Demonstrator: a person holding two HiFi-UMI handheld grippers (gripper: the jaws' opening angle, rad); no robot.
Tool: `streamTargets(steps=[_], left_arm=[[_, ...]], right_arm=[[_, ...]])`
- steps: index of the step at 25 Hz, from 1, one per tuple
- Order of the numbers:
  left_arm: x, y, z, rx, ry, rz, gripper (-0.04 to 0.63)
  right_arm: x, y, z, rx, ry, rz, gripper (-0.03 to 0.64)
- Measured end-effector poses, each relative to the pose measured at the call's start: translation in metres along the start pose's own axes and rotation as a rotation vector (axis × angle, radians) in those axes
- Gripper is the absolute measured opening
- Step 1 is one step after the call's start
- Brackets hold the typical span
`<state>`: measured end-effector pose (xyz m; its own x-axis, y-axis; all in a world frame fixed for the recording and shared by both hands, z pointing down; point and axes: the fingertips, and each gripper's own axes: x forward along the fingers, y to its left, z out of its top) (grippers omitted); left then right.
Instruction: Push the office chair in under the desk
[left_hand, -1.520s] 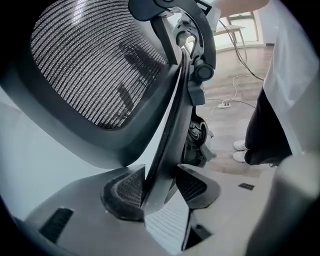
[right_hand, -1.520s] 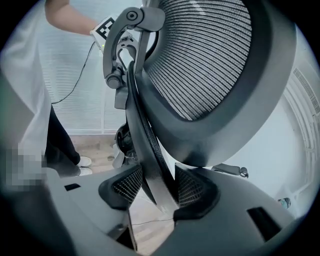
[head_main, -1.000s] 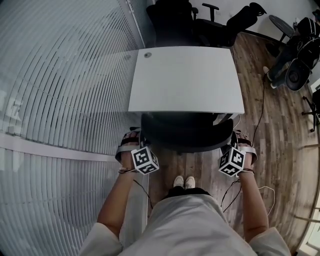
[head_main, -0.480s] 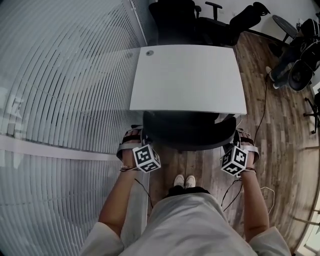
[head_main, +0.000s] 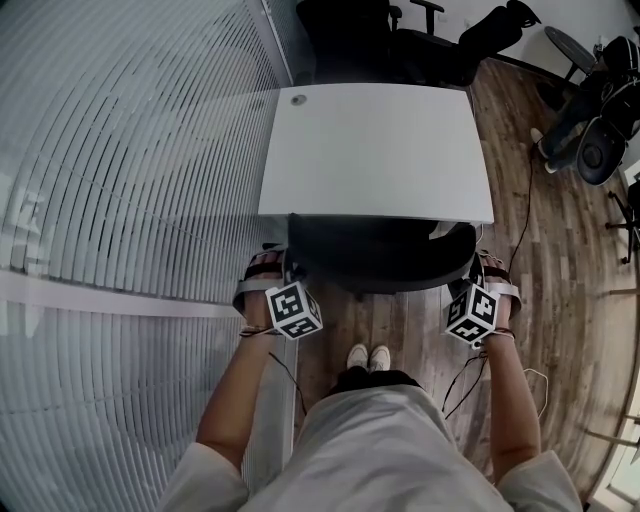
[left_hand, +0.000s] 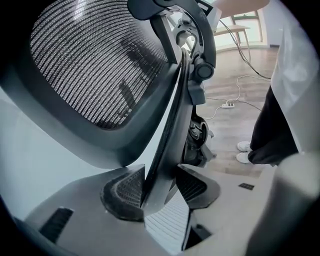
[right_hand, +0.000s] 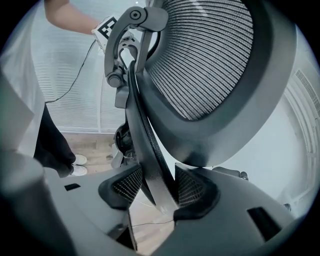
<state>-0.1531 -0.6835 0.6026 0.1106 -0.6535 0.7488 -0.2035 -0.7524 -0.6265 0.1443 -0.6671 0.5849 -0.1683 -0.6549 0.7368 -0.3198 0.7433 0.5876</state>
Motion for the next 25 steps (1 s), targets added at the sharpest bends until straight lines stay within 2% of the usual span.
streamTargets(steps=[13,25], left_arm=[[0.006,0.004,0.006,0.003,-0.015,0.007,0.207],[0.018,0.024,0.003,0.013,0.003,0.011,0.207]], right_arm=[[0.011,-0.012,-0.004,-0.007,0.009,0.003,0.218],[0.019,-0.022,0.005,-0.003,-0.004,-0.002,0.218]])
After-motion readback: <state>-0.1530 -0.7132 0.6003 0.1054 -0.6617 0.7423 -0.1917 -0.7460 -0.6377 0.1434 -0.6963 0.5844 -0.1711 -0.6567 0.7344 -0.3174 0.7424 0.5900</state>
